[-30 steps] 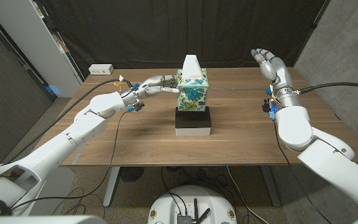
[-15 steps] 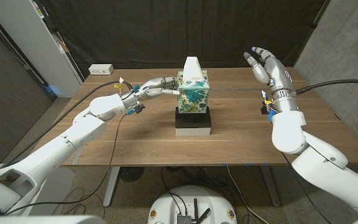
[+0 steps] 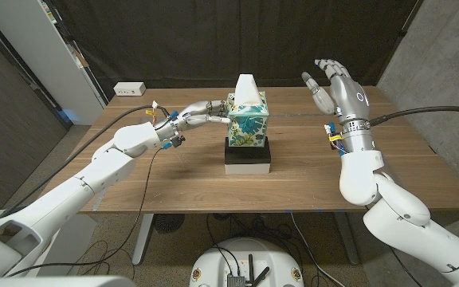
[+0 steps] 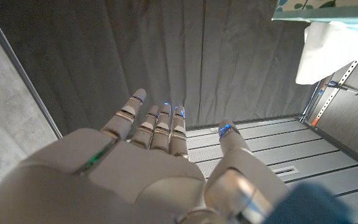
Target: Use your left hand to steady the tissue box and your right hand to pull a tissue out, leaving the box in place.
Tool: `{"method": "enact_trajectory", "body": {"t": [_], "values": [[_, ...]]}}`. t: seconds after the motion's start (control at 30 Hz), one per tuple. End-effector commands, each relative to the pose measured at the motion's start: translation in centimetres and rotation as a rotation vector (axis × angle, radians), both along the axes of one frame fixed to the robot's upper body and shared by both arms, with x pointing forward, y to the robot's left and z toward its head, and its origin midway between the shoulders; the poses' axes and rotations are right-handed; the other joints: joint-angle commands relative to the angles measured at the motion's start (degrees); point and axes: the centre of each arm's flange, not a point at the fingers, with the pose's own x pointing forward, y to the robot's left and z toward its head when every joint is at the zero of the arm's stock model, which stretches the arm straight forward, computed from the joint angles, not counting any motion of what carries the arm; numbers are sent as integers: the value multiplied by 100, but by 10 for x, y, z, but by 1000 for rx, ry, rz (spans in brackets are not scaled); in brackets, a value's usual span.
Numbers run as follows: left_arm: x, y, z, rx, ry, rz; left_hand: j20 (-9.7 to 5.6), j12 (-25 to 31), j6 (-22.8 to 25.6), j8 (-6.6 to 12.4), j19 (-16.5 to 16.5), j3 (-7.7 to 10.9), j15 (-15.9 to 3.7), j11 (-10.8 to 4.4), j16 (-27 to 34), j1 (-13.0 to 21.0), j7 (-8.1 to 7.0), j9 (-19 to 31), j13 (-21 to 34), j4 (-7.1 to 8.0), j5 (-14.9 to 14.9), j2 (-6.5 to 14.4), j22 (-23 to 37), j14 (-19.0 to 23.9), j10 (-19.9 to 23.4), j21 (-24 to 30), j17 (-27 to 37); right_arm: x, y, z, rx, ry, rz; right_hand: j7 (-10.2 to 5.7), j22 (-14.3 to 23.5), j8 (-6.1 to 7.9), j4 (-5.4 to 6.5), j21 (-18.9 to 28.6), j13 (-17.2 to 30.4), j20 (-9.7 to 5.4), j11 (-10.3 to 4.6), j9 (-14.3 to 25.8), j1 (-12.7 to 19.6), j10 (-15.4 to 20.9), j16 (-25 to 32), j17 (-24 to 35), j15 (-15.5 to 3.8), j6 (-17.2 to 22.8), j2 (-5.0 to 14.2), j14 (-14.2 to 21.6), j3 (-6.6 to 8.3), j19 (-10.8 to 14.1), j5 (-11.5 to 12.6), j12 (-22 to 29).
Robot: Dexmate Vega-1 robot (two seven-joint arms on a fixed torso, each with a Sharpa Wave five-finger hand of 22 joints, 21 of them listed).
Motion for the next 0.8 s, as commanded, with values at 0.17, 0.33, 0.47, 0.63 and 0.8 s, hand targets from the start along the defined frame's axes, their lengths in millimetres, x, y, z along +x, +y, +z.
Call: {"method": "enact_trajectory", "body": {"t": [0.17, 0.33, 0.47, 0.63, 0.8], "values": [[3, -1, 4, -1, -4, -7, 35, -14, 155, 357, -1, 60, -239, -5, -7, -12, 102, 80, 12, 18, 35, 27, 14, 3, 17, -34, 12, 0, 11, -5, -60, -61, -63, -55, 11, 28, -56, 40, 7, -13, -16, 26, 77, 101, 40, 6, -40, 102, 46, 88, 13, 71, 4, 23], [5, -4, 5, 1, -3, -9, 36, -17, 155, 357, -2, 67, -238, 2, -7, -15, 100, 80, 11, 17, 35, 25, 14, 3, 13, -34, 12, 0, 11, -5, -55, -67, -57, -65, 11, 31, -74, 45, 8, 10, -30, 27, 94, 113, 46, 1, -39, 130, 45, 111, 22, 88, 6, 22], [6, -4, 5, -3, -4, -9, 36, -19, 151, 355, -3, 71, -238, -16, -7, -18, 98, 80, 11, 18, 34, 25, 15, 3, 9, -34, 12, 0, 12, -4, -61, -71, -41, -69, 13, 34, -98, 56, 9, 43, -23, 28, 111, 143, 48, -6, -29, 170, 31, 128, 26, 126, 6, 26], [8, -6, 5, -2, -1, -12, 39, -18, 149, 354, -5, 78, -229, 0, -7, -20, 101, 80, 11, 17, 35, 24, 15, 4, 9, -35, 12, -1, 18, 0, -74, -71, -46, -118, 15, 31, -120, 60, 10, 95, -40, 29, 120, 138, 54, -12, -19, 194, 11, 152, 23, 149, 4, 16], [8, -7, 6, 1, -5, -14, 39, -22, 145, 353, -6, 85, -232, -15, -9, -23, 99, 80, 11, 18, 34, 24, 15, -1, 0, -35, 12, 0, 23, 5, -97, -65, -30, -132, 16, 32, -127, 56, 10, 107, -48, 29, 122, 130, 51, -13, -26, 214, 8, 146, 22, 145, 3, 9]]}}
